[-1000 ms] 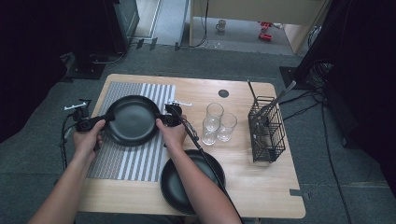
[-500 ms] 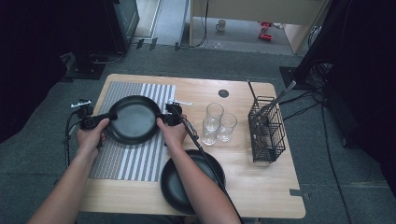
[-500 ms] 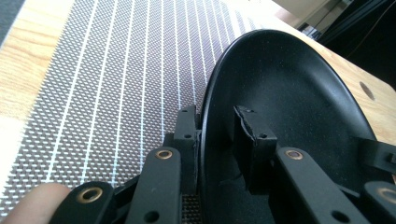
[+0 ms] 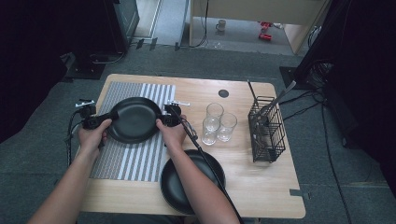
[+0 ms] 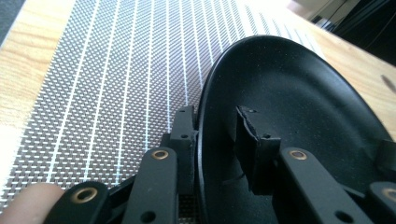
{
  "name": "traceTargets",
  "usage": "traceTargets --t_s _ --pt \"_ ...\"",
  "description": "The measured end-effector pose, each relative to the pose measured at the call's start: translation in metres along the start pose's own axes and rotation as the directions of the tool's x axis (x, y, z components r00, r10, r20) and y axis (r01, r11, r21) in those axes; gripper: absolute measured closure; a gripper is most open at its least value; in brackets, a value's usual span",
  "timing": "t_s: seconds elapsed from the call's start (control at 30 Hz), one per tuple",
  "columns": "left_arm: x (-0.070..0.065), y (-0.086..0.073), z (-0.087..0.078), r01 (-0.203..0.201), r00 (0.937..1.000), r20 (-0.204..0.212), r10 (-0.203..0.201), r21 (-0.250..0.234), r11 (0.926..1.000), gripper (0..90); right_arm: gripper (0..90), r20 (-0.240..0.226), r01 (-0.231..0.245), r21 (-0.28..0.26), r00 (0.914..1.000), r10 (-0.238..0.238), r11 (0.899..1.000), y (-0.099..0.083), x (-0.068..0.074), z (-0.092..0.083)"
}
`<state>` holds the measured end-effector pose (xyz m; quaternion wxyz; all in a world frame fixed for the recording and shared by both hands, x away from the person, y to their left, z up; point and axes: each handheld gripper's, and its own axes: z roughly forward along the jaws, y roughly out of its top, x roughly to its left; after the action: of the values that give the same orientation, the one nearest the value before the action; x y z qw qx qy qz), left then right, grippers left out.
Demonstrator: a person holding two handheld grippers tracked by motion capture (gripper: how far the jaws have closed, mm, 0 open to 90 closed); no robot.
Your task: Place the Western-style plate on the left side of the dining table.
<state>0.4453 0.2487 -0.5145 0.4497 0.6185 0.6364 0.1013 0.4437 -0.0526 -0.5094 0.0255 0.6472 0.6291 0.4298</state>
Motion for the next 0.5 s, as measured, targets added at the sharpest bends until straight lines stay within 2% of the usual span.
traceTargets --t_s 0.13,0.2,0.27,0.3,0.4,0.5 --pt "-0.001 -0.003 0.002 -0.036 0.9993 0.002 0.036 0.004 0.9993 64.6 70.5 0.051 0.085 0.005 0.9950 -0.086 0.996 -0.005 0.007 0.000" --pt "-0.004 -0.003 0.002 -0.064 0.9979 0.009 0.064 -0.004 0.9980 56.4 68.1 0.066 0.139 -0.001 0.9882 -0.138 0.990 -0.007 0.009 0.000" --pt "-0.007 -0.003 0.001 -0.111 0.9937 -0.014 0.111 -0.016 0.9936 50.6 63.6 0.071 0.163 -0.009 0.9843 -0.162 0.987 -0.007 0.011 -0.001" --pt "-0.009 -0.002 0.000 -0.122 0.9923 -0.024 0.121 -0.020 0.9924 47.7 61.4 0.076 0.182 -0.019 0.9808 -0.180 0.983 -0.007 0.013 -0.002" --pt "-0.010 0.000 -0.004 -0.105 0.9939 -0.035 0.105 -0.011 0.9944 42.9 57.0 0.118 0.267 -0.017 0.9576 -0.263 0.964 -0.008 0.020 -0.004" --pt "-0.012 0.000 -0.006 -0.113 0.9912 -0.068 0.113 0.006 0.9936 36.5 54.7 0.136 0.306 -0.041 0.9448 -0.298 0.951 -0.009 0.026 -0.009"
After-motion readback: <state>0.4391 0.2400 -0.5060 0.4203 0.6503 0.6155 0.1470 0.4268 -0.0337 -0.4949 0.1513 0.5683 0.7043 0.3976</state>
